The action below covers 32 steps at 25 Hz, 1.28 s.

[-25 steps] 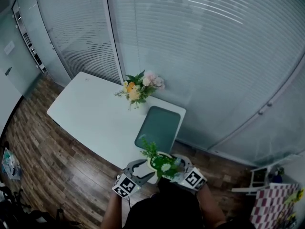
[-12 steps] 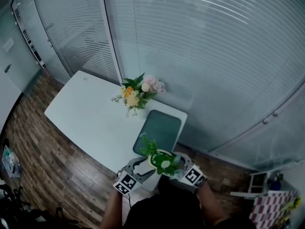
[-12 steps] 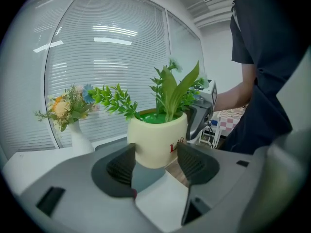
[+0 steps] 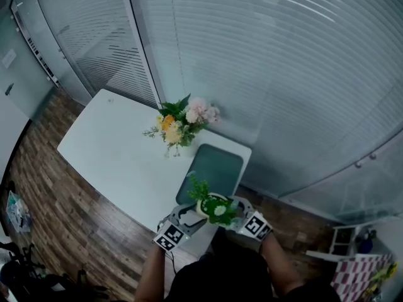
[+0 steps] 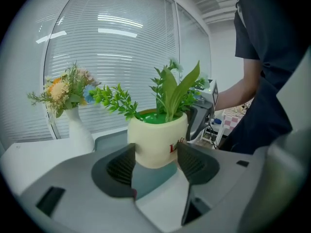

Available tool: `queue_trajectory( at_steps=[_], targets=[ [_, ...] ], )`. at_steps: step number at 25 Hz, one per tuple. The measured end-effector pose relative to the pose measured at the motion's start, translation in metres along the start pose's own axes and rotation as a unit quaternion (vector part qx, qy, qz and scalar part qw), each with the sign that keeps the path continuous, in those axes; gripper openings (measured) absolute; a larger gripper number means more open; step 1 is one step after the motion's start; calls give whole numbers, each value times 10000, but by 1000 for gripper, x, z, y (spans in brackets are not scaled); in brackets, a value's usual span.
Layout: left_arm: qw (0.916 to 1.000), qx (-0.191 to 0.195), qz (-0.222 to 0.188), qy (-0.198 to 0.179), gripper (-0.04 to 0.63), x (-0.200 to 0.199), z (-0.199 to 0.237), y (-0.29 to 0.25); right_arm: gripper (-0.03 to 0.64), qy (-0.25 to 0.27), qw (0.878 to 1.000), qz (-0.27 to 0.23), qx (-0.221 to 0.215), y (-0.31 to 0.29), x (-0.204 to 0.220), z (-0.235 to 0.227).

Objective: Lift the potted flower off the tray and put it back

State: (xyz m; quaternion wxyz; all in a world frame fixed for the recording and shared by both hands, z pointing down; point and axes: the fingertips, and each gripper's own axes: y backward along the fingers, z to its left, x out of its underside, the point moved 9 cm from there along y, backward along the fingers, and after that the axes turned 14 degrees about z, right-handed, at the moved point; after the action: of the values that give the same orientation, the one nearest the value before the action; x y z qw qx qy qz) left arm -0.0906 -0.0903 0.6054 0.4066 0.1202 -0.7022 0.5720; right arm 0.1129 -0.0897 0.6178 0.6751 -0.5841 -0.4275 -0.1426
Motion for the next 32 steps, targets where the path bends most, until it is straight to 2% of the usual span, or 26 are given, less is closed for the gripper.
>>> queue_trajectory(
  at_steps=[4, 9, 12, 17, 21, 32],
  targets=[
    [9997, 5, 231, -8, 270, 2, 8, -14, 385, -50, 9999, 113, 17, -10, 7, -10],
    [9994, 184, 235, 154, 270, 16, 14, -32, 385, -109, 9996, 272, -60, -22, 17, -17],
    [9988, 223, 312, 297, 270, 26, 16, -42, 385, -61, 9998, 205, -42, -34, 22, -19],
    [9982, 223, 413, 381, 270, 32, 20, -55, 385, -60, 9983, 579, -3, -39, 28, -24],
    [9969, 237, 618, 417, 269, 33, 27, -63, 385, -108, 9983, 564, -45, -49, 33, -33],
    [9946, 385, 808, 534, 268, 40, 50, -94, 385, -84, 9976, 690, 32, -71, 42, -59]
  ],
)
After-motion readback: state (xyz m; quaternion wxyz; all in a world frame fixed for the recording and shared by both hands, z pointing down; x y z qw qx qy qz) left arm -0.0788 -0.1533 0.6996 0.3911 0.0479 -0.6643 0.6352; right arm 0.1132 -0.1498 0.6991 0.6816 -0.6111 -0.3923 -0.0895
